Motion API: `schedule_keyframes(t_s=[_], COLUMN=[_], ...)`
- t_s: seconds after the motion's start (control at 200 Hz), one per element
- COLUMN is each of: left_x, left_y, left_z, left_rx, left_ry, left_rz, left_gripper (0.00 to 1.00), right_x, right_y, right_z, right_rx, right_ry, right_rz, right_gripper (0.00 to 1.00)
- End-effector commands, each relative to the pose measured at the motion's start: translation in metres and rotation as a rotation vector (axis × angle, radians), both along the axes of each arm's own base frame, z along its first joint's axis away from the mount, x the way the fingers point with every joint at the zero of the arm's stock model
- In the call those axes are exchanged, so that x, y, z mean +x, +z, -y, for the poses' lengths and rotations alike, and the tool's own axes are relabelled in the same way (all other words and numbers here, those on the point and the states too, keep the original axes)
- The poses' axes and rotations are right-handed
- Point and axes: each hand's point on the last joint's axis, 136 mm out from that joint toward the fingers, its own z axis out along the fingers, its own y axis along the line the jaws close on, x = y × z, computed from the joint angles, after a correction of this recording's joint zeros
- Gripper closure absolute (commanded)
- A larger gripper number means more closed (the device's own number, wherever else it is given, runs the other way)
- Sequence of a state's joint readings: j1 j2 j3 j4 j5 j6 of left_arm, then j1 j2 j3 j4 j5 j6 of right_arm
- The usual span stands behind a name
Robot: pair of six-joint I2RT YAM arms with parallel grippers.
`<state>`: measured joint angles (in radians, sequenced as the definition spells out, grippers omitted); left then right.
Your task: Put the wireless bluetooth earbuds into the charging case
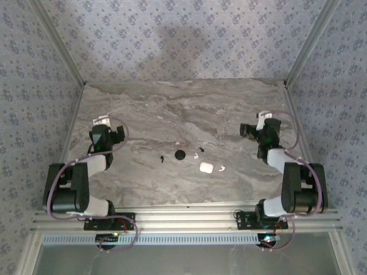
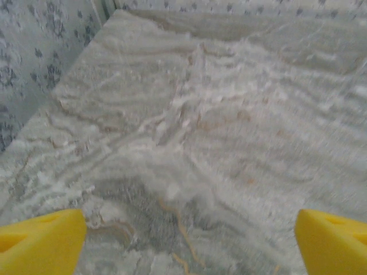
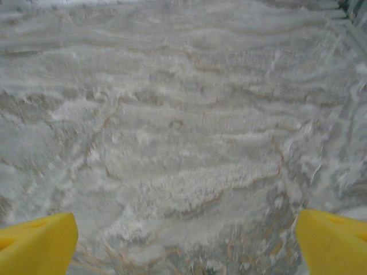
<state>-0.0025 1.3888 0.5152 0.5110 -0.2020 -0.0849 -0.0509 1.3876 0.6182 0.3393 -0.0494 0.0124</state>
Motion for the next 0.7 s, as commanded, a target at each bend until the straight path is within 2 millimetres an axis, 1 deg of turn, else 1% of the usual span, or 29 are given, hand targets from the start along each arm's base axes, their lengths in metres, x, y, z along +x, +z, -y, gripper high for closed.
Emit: schedule_keyframes(t_s=[0.0, 0.065, 0.11, 0.13, 0.135, 0.18, 0.25, 0.32, 0.355, 0.475, 0.53, 0.615, 0.695], left_x=[-0.008, -0.015, -0.020, -0.023, -0.024, -0.031, -0.041, -0.051, -0.055, -0.064, -0.066, -0.068, -0.070], left_y=[0.016, 0.024, 0.027, 0.028, 0.028, 0.027, 0.024, 0.016, 0.012, 0.000, -0.003, -0.008, -0.012], left_z=[0.020, 0.036, 0.052, 0.058, 0.060, 0.075, 0.098, 0.115, 0.121, 0.134, 0.139, 0.145, 0.148], left_rx=[-0.057, -0.088, -0.112, -0.126, -0.128, -0.161, -0.205, -0.232, -0.245, -0.262, -0.293, -0.329, -0.340], left_ry=[-0.068, -0.109, -0.160, -0.177, -0.180, -0.227, -0.293, -0.328, -0.340, -0.358, -0.355, -0.354, -0.350], left_rz=[-0.102, -0.153, -0.189, -0.206, -0.213, -0.261, -0.329, -0.393, -0.421, -0.495, -0.512, -0.531, -0.543], left_gripper=[0.13, 0.15, 0.18, 0.18, 0.18, 0.21, 0.23, 0.25, 0.25, 0.26, 0.26, 0.26, 0.27], right_x=[-0.027, -0.038, -0.049, -0.052, -0.055, -0.064, -0.081, -0.098, -0.108, -0.138, -0.149, -0.161, -0.171], right_y=[0.005, 0.013, 0.016, 0.021, 0.019, 0.026, 0.031, 0.034, 0.032, 0.022, 0.016, 0.006, -0.007], right_z=[-0.012, -0.021, -0.028, -0.031, -0.032, -0.041, -0.060, -0.075, -0.082, -0.111, -0.129, -0.156, -0.171], right_rx=[0.065, 0.089, 0.113, 0.123, 0.127, 0.155, 0.196, 0.197, 0.189, 0.151, 0.148, 0.140, 0.103], right_ry=[0.008, 0.005, 0.005, 0.008, 0.009, 0.012, 0.043, 0.042, 0.038, 0.034, 0.044, 0.061, 0.047], right_rz=[-0.219, -0.286, -0.345, -0.361, -0.375, -0.418, -0.492, -0.571, -0.619, -0.767, -0.826, -0.900, -0.970], right_gripper=[0.00, 0.00, 0.00, 0.00, 0.00, 0.00, 0.00, 0.00, 0.00, 0.00, 0.00, 0.00, 0.01])
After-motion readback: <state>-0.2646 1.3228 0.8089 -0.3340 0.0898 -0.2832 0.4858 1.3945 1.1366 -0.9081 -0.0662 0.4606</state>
